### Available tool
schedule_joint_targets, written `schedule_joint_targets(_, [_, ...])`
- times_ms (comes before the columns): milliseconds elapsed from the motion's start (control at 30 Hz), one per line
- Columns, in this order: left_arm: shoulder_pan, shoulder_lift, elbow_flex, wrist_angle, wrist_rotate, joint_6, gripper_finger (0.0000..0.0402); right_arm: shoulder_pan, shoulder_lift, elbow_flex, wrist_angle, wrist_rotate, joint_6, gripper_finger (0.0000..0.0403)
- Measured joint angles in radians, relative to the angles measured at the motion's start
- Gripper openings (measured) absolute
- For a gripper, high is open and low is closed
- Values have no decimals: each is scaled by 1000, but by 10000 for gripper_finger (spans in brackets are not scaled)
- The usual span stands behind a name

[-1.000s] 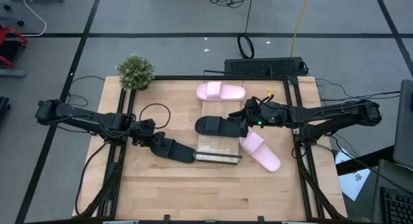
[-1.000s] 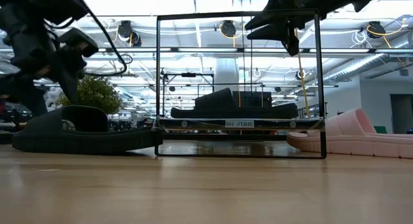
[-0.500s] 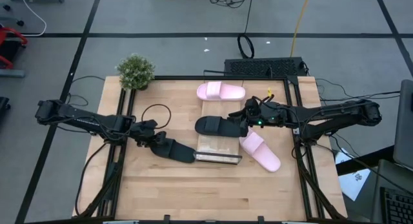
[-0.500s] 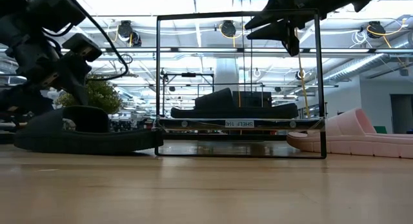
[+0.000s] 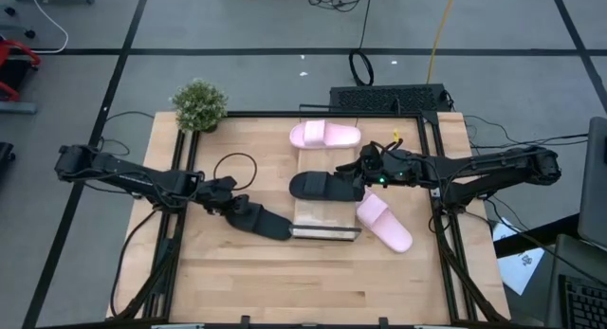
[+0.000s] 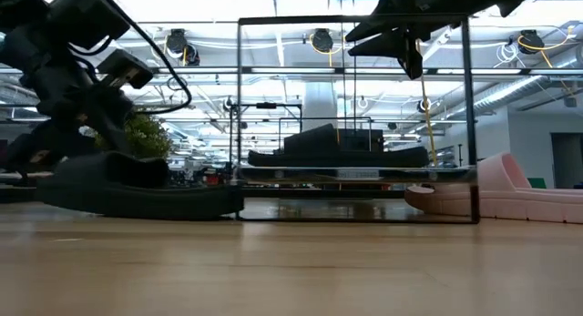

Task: Pick and place slides into the shelf
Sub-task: Put the black slipper on the shelf

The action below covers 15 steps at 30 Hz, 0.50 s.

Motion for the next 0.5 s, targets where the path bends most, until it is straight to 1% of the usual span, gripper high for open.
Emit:
schedule_joint_targets(100, [0, 46, 1, 71, 1, 34, 72, 0, 0, 0, 1, 0, 0, 95])
schedule_joint_targets(200, [0, 63, 0, 98, 3, 53, 18, 0, 0, 0, 1, 0, 0, 95])
schedule_joint_targets(233, [0, 63, 0, 98, 6, 53, 11, 0, 0, 0, 1, 0, 0, 95])
schedule_joint_targets(367, [0, 34, 0, 90, 38, 28, 6, 2, 0, 0, 1, -2, 3, 95])
schedule_joint_targets(500, [-11, -49, 0, 79, 50, -14, 3, 2, 0, 0, 1, -2, 1, 95])
